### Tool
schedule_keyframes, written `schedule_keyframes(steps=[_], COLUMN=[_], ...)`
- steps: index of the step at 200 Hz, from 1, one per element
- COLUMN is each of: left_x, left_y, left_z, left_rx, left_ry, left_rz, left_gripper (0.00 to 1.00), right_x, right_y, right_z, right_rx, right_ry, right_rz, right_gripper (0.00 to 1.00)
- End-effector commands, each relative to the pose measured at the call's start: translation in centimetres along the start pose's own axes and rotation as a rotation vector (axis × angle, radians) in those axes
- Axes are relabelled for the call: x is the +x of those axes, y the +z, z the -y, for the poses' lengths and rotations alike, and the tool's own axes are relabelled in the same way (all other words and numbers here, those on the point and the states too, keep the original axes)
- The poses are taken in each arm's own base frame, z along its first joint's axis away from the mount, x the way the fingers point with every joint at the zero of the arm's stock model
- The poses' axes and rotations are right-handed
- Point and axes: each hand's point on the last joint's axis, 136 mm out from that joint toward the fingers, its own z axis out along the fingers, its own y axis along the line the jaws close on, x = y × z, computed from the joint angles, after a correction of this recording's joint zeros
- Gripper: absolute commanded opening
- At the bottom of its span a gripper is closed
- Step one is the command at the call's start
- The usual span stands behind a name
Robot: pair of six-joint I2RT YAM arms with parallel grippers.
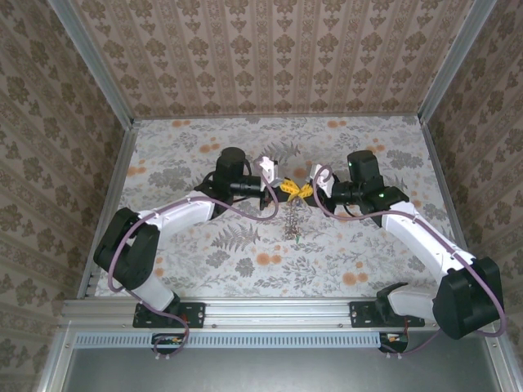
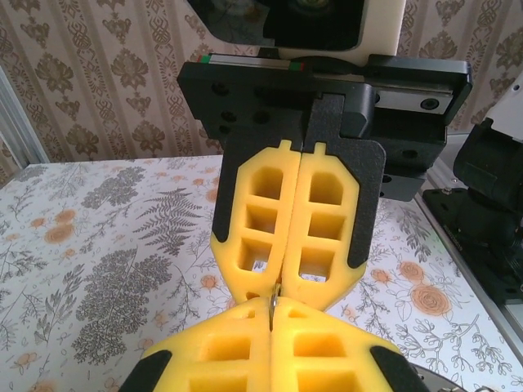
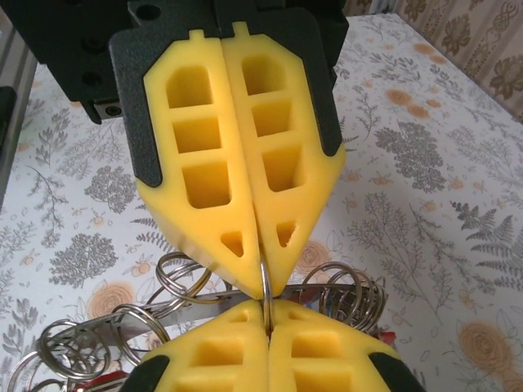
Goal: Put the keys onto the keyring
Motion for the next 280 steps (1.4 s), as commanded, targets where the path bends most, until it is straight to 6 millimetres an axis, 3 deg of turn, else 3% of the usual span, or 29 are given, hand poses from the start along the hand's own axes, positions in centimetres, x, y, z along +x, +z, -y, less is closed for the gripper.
schedule_keyframes(steps=[1, 14, 41, 78, 143, 196, 215, 241, 270, 280], left_x=[-1.0, -0.6, 0.5, 1.7, 0.7, 0.6, 0.7, 1.0, 1.2, 0.9], left_y=[0.0, 0.0, -0.2, -0.3, 0.5, 1.1, 1.3, 1.5, 1.4, 1.3], left_z=[0.9, 0.7, 0.4, 0.4, 0.4, 0.8, 0.8, 0.9, 1.2, 1.1], left_rx=[0.041, 0.025, -0.016, -0.020, 0.000, 0.020, 0.027, 0.038, 0.053, 0.049], left_ry=[0.030, 0.026, 0.031, 0.047, 0.068, 0.069, 0.068, 0.067, 0.060, 0.057], left_rz=[0.030, 0.013, -0.067, -0.176, -0.159, -0.151, -0.156, -0.171, -0.162, -0.133], left_gripper=[0.00, 0.00, 0.19, 0.25, 0.28, 0.26, 0.18, 0.00, 0.00, 0.00], right_x=[-1.1, -1.1, -0.6, 0.1, 0.2, -0.1, -0.2, -0.6, -1.3, -1.1], right_y=[-0.5, -0.6, -0.9, -1.2, -1.1, -0.8, -0.8, -0.9, -1.3, -1.3], right_z=[0.2, 0.3, 0.5, 0.2, -0.4, -0.7, -0.7, -0.7, -0.4, -0.1], right_rx=[0.015, 0.017, 0.028, 0.034, 0.019, 0.002, 0.000, 0.000, 0.033, 0.055], right_ry=[-0.021, -0.013, 0.007, -0.017, -0.043, -0.052, -0.054, -0.058, -0.082, -0.083], right_rz=[0.039, 0.028, -0.032, -0.119, -0.184, -0.186, -0.185, -0.172, -0.139, -0.126], right_gripper=[0.01, 0.00, 0.00, 0.00, 0.00, 0.00, 0.00, 0.00, 0.00, 0.04])
